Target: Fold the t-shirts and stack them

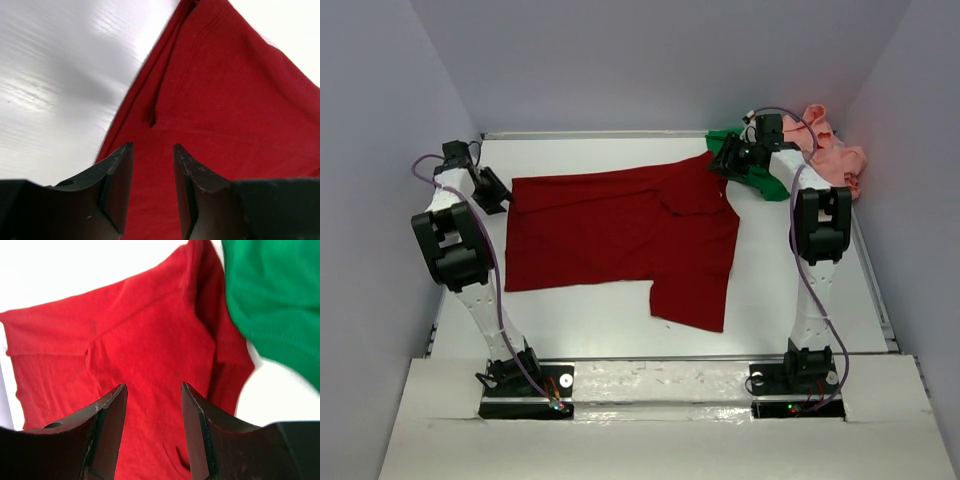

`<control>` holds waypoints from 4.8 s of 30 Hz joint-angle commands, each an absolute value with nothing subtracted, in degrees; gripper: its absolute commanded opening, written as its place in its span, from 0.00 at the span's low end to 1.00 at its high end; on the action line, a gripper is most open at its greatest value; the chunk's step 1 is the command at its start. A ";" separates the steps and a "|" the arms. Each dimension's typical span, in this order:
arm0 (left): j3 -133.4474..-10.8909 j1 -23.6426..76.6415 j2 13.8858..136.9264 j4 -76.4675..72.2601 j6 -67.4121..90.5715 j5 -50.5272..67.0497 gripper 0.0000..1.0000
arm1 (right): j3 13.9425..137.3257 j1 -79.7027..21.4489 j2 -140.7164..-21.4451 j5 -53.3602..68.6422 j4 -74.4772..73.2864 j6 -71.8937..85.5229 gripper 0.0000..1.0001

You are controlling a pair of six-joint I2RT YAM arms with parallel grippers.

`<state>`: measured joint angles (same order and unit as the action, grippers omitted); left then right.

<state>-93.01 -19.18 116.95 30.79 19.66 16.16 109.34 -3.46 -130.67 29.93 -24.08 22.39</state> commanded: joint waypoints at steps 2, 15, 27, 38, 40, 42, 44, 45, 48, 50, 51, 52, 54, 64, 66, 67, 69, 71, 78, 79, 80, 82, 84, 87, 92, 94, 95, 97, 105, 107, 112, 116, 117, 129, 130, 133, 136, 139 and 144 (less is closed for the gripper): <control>-90.88 -19.25 118.82 27.69 20.39 20.83 0.47 | 115.04 -3.69 -133.33 31.20 -22.33 23.20 0.53; -88.33 -19.16 122.08 21.27 19.86 21.00 0.47 | 125.68 -3.69 -138.16 31.12 -23.11 24.17 0.53; -89.73 -19.16 121.11 20.74 21.27 23.20 0.47 | 127.00 -3.69 -139.83 30.94 -23.82 24.34 0.53; -92.98 -19.16 120.32 24.69 20.83 22.50 0.47 | 129.99 -3.69 -142.12 31.11 -24.43 24.61 0.54; -93.34 -19.16 120.32 25.13 21.09 22.85 0.47 | 130.43 -3.69 -142.29 31.03 -24.43 24.61 0.53; -94.13 -19.07 120.50 26.62 21.18 22.24 0.47 | 130.69 -3.69 -142.56 31.11 -24.61 24.61 0.53; -94.57 -18.99 120.24 27.50 20.92 21.45 0.47 | 130.78 -3.69 -142.56 31.03 -24.70 24.52 0.54; -94.57 -18.98 120.06 27.68 20.83 20.75 0.47 | 130.78 -3.69 -142.56 31.03 -24.70 24.52 0.53; -95.01 -18.98 119.97 28.04 20.66 20.48 0.47 | 130.78 -3.69 -142.73 31.03 -24.70 24.52 0.54; -95.27 -18.90 120.41 28.21 20.74 20.57 0.47 | 130.87 -3.69 -142.73 31.03 -24.70 24.52 0.54; -95.27 -18.90 120.50 28.21 20.83 20.74 0.47 | 130.96 -3.69 -142.73 31.11 -24.70 24.52 0.54; -95.45 -18.90 120.67 28.13 21.00 20.83 0.47 | 130.96 -3.69 -142.82 31.03 -24.70 24.61 0.54; -95.89 -18.55 121.02 28.04 21.18 20.74 0.47 | 131.04 -3.69 -142.73 31.03 -24.78 24.52 0.54; -98.00 -16.17 123.57 28.30 21.97 20.30 0.47 | 131.48 -3.69 -143.17 30.94 -24.79 24.61 0.54; -98.44 -15.73 124.10 28.56 21.97 20.30 0.47 | 131.57 -3.69 -143.35 31.03 -24.79 24.61 0.53; -98.52 -15.65 124.28 28.65 21.97 20.22 0.47 | 131.57 -3.69 -143.35 30.94 -24.79 24.70 0.54; -98.53 -15.47 124.45 28.74 21.97 19.87 0.47 | 131.75 -3.69 -143.52 30.94 -24.87 24.70 0.54; -98.61 -15.38 124.54 29.00 21.97 19.60 0.47 | 131.92 -3.69 -143.61 30.94 -24.87 24.79 0.54; -98.44 -15.38 123.31 30.85 21.45 15.48 0.47 | 132.89 -3.69 -144.58 30.85 -25.05 24.96 0.54; -98.52 -15.38 123.31 31.20 21.36 15.21 0.47 | 133.06 -3.69 -144.75 30.76 -25.05 24.87 0.54; -98.70 -15.38 123.40 31.72 21.27 15.03 0.47 | 133.24 -3.69 -145.02 30.67 -25.05 24.96 0.54; -98.79 -15.38 123.31 32.17 21.09 14.50 0.47 | 133.77 -3.69 -145.54 30.85 -25.14 24.79 0.54; -98.44 -15.38 123.05 32.26 21.09 14.33 0.47 | 135.08 -3.69 -146.60 30.67 -25.22 24.61 0.54; -97.91 -15.38 122.96 32.34 21.01 14.50 0.46 | 136.84 -3.69 -147.92 30.85 -25.31 24.61 0.54; -97.82 -15.38 123.22 32.78 20.92 14.41 0.38 | 137.99 -3.17 -148.54 30.50 -25.31 24.00 0.54; -98.17 -15.38 123.48 32.96 20.83 14.41 0.32 | 138.08 -3.16 -148.27 30.24 -25.49 23.64 0.54; -98.35 -15.38 123.66 33.05 20.83 14.50 0.28 | 137.99 -3.16 -148.18 30.06 -25.58 23.29 0.54; -98.79 -15.38 123.92 33.13 20.83 14.76 0.24 | 137.46 -3.16 -147.49 29.36 -25.84 22.42 0.54; -99.93 -15.38 124.72 33.57 20.83 15.47 0.00 | 136.49 -2.64 -146.60 27.95 -26.01 21.45 0.54; -100.02 -15.38 124.72 33.66 20.74 15.47 0.00 | 136.32 -2.03 -146.60 28.12 -26.02 21.44 0.54; -100.19 -15.38 124.72 33.84 20.74 15.56 0.00 | 136.41 -1.50 -147.22 28.30 -26.02 21.45 0.54; -100.55 -15.47 124.72 34.28 20.48 15.56 0.00 | 137.37 -1.49 -148.27 28.83 -25.93 21.97 0.54; -100.72 -15.38 124.72 34.36 20.48 15.64 0.00 | 137.90 -1.49 -148.62 29.00 -25.93 22.41 0.54; -102.48 -15.47 125.24 35.68 20.39 15.56 0.00 | 138.60 -1.49 -150.55 31.11 -23.47 26.63 0.52; -102.48 -15.47 125.24 35.68 20.56 15.56 0.00 | 138.60 -1.49 -150.56 31.03 -23.38 26.80 0.52; -102.48 -15.47 125.24 35.60 20.57 15.56 0.00 | 138.34 -1.49 -150.64 31.38 -23.03 27.25 0.49; -102.31 -15.47 125.16 35.60 20.48 15.56 0.00 | 138.34 -1.49 -150.91 31.99 -22.59 27.86 0.42; -102.30 -15.47 125.16 35.51 20.65 15.56 0.00 | 138.52 -1.49 -151.35 32.34 -22.41 28.47 0.42; -102.66 -15.47 125.24 35.77 20.57 15.56 0.00 | 137.99 -2.02 -151.43 32.34 -22.41 28.56 0.44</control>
